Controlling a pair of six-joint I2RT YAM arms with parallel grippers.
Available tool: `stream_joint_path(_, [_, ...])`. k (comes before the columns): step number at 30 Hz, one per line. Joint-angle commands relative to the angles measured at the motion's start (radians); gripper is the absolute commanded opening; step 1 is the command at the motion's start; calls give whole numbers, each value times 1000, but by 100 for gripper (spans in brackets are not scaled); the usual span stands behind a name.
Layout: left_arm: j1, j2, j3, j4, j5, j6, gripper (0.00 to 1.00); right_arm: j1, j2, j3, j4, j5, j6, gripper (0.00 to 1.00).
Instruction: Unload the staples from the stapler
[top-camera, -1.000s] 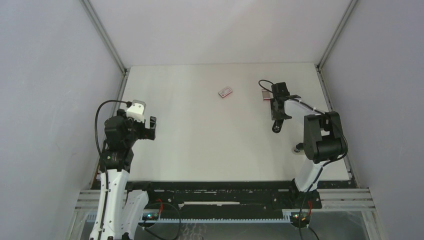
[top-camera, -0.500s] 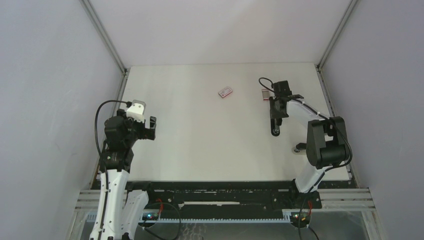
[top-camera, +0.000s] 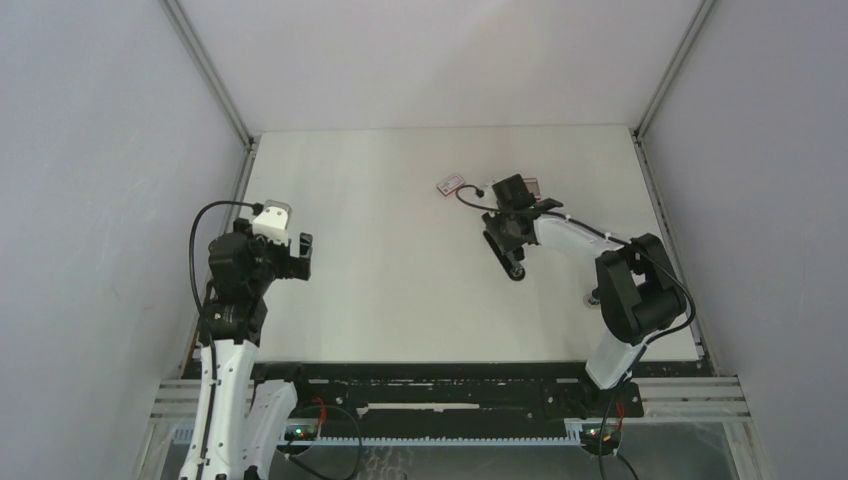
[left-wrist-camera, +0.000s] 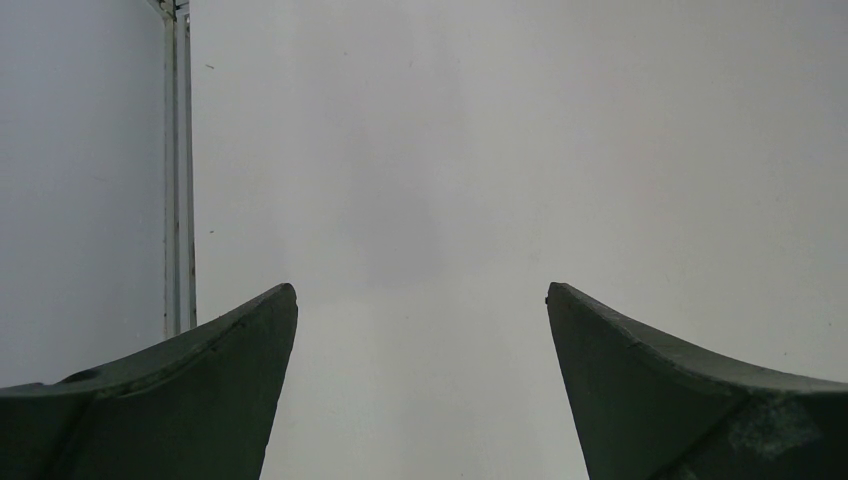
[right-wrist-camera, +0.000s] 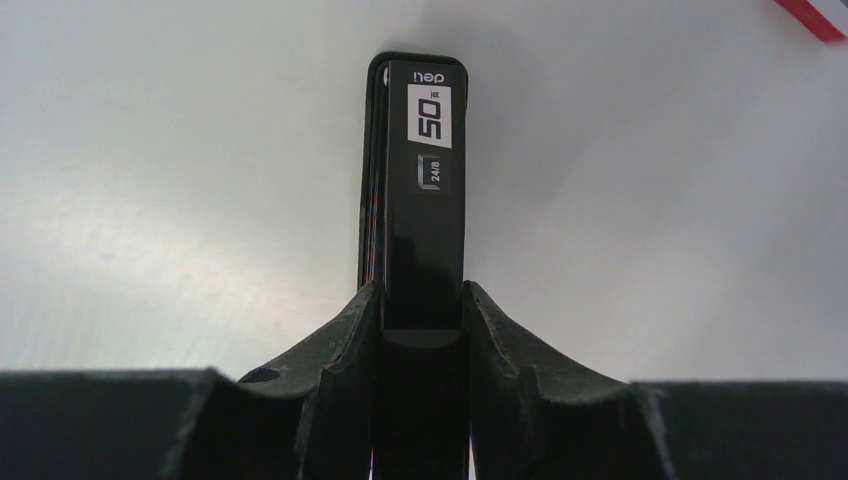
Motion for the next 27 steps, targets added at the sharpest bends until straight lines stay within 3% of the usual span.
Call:
stream_joint_path(1, [-6,-7,-17,31,11,17,100,107,-7,5,65,-49,-134,16])
stream_joint_path(11, [-6,-9,-18,32,5,19,100,310,63,77,97,-125,-328,16])
stream_joint_path(27, [-5,-5,-19,32,3,21,100,364,134,175,135,-286,-533,23])
